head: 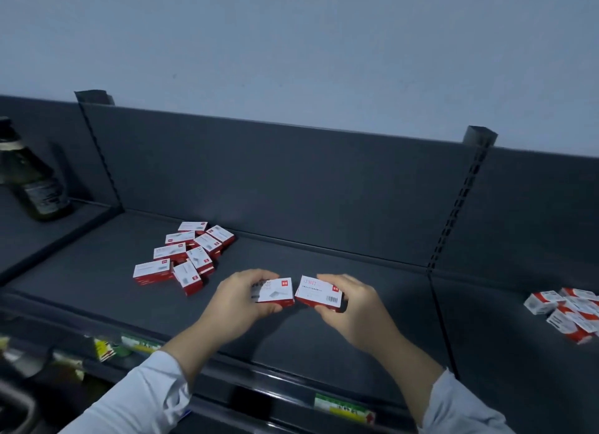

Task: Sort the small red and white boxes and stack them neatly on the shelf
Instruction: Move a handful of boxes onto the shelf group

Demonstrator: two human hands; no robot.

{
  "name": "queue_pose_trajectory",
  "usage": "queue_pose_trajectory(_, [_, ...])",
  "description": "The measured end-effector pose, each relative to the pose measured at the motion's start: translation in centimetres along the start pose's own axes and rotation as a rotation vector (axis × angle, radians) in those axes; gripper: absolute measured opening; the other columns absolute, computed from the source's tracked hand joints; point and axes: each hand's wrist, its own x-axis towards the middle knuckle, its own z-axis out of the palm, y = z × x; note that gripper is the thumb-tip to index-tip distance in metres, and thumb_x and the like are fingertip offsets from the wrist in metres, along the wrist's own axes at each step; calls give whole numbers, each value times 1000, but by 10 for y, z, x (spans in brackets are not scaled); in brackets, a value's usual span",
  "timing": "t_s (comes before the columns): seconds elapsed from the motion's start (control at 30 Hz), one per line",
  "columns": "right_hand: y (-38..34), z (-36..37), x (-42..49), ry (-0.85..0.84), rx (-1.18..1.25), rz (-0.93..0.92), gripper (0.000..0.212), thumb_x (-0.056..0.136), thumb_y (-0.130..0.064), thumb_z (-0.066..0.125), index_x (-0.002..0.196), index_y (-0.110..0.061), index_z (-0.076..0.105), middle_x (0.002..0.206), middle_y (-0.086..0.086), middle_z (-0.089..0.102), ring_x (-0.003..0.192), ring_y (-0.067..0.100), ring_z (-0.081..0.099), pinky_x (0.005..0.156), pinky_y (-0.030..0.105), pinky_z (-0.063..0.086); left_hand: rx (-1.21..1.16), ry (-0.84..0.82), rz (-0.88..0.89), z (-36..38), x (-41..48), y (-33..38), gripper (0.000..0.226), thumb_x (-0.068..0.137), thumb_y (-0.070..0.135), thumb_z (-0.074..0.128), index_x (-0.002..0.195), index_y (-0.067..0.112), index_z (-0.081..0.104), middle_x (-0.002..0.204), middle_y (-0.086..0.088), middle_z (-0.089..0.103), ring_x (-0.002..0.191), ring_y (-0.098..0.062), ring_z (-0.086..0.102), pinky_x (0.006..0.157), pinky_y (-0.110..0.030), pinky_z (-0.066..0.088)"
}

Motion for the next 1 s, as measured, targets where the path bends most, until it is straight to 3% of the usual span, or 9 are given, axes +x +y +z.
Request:
queue_pose_trajectory(0.23, [3, 47, 63, -124, 71, -20, 44, 77, -10, 78, 118, -20, 68, 104, -16, 66, 96, -4, 62, 80, 9, 45, -15, 54, -107, -36, 23, -39, 42, 68, 14, 88, 101, 31, 68, 99, 18, 70, 94, 2, 65, 89, -29, 54])
queue_pose_trajectory(0.47, [-7, 93, 123, -211, 130, -35, 44, 79, -13, 78, 121, -23, 67, 107, -20, 64, 101, -13, 58, 80, 4, 43, 34, 154, -193, -77, 38, -67, 40, 69, 16, 87, 100, 31, 68, 96, 21, 68, 94, 7, 61, 82, -14, 47])
queue_pose_trajectory(0.57, [-12, 111, 135, -217, 151, -50, 44, 78, -12, 78, 120, -23, 68, 106, -18, 64, 99, -13, 59, 78, 3, 43, 77, 155, -216, -93, 40, -81, 41, 68, 19, 87, 102, 31, 67, 98, 22, 67, 95, 4, 60, 84, -17, 48])
queue_pose_trajectory(0.73, [-18, 137, 151, -195, 146, -88, 42, 77, -7, 77, 114, -25, 70, 104, -16, 66, 97, -3, 63, 77, 11, 48, 55, 140, -209, -114, 48, -102, 40, 69, 17, 87, 103, 28, 70, 95, 23, 68, 93, 10, 60, 75, -3, 42])
queue_pose_trajectory(0.87, [-26, 155, 161, -162, 80, -121, 42, 77, -10, 76, 115, -25, 69, 106, -13, 66, 97, 3, 65, 79, 23, 52, 36, 107, -162, -131, 57, -119, 36, 70, 22, 87, 99, 33, 70, 97, 34, 64, 94, 10, 59, 75, -6, 43])
queue_pose_trajectory(1.0, [-44, 173, 168, -133, 45, 35, 39, 79, -18, 74, 114, -32, 68, 109, -18, 64, 102, -2, 60, 87, 23, 51, 27, 69, -98, -151, 64, -136, 38, 69, 24, 87, 95, 42, 66, 102, 44, 57, 94, 13, 57, 74, -3, 40])
